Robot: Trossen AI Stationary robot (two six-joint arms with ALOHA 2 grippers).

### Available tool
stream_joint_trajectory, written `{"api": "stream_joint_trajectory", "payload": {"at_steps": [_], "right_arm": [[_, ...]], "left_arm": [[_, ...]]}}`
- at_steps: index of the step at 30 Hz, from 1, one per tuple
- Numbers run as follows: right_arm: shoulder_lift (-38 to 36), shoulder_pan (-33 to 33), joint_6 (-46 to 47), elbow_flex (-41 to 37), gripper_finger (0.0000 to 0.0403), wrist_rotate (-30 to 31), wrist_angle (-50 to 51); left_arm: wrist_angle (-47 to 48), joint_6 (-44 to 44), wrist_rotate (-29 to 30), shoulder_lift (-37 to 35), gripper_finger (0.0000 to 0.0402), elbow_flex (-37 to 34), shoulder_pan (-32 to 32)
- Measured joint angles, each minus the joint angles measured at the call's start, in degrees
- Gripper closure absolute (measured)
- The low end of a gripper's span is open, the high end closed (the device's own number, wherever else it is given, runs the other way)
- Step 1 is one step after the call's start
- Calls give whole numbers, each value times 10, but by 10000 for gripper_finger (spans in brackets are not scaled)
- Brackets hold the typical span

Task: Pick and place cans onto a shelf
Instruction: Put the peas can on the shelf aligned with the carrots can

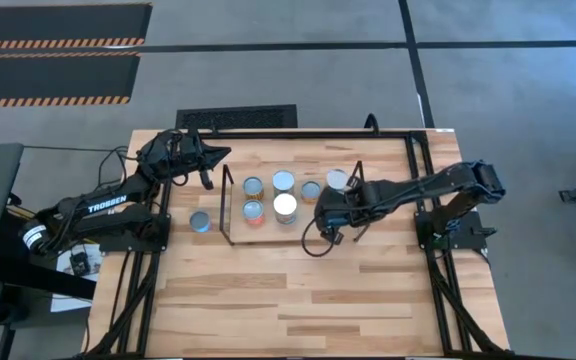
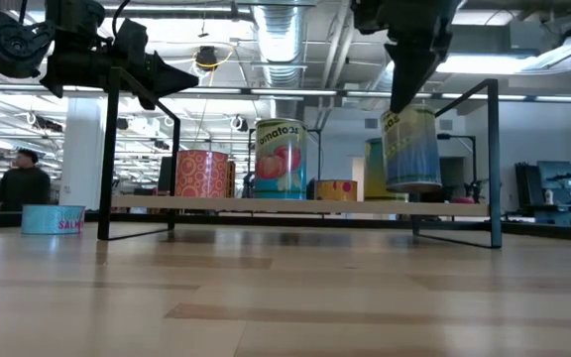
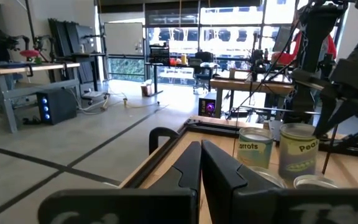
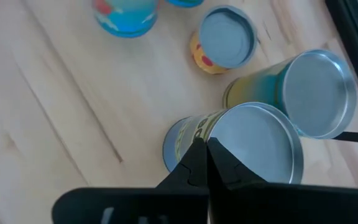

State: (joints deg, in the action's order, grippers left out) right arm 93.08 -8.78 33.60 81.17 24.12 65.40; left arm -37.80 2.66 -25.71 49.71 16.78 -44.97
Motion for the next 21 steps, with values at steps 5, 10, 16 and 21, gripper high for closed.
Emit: {"api": "stream_joint_trajectory", "payload": {"at_steps": [5, 10, 16, 21], "right_arm": [[0, 9, 10, 0, 400, -6, 2], [0, 12, 27, -2, 399, -17, -4], [0, 11, 40, -34, 399, -18, -16], [0, 10, 44, -34, 397, -18, -39]], "left_arm": [[3, -4, 0, 0, 401, 0, 0], [7, -5, 1, 0, 401, 0, 0], [12, -6, 1, 0, 401, 0, 0], [11, -6, 3, 0, 401, 0, 0]]}}
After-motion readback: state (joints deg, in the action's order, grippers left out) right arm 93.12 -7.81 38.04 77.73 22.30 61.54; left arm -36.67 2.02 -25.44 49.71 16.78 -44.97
